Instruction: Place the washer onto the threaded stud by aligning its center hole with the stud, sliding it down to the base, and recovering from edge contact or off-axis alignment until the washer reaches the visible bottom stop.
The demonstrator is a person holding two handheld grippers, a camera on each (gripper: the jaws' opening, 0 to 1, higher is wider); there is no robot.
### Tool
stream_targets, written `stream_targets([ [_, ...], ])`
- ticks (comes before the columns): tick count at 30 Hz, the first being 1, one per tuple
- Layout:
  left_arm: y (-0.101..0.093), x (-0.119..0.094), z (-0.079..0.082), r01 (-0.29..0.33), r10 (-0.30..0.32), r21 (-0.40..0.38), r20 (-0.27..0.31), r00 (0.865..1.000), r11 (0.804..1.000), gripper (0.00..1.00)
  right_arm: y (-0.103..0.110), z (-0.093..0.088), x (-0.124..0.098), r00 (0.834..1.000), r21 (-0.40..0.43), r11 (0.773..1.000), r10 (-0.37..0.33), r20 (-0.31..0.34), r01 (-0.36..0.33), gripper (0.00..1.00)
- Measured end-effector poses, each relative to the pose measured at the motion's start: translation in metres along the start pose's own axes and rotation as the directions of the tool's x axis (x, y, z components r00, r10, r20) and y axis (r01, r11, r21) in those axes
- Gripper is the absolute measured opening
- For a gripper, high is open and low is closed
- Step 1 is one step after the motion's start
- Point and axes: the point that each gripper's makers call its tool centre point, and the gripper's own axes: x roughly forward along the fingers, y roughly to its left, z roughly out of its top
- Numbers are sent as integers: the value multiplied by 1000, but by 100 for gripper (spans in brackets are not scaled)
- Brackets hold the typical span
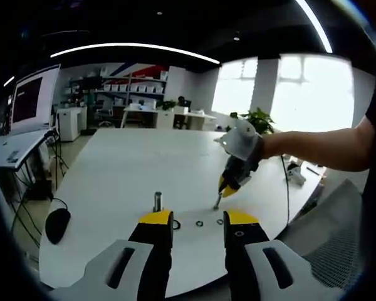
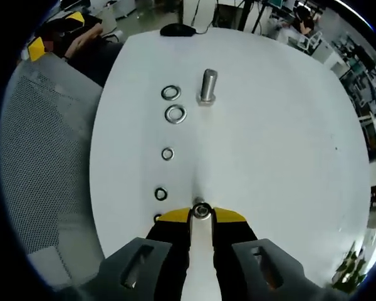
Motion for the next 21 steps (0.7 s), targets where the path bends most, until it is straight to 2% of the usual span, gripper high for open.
stream_targets([
  [21, 0, 0, 0, -3, 3, -9, 0, 1000, 1000, 28, 3, -10, 31, 999, 0, 1000, 24, -39, -24, 13],
])
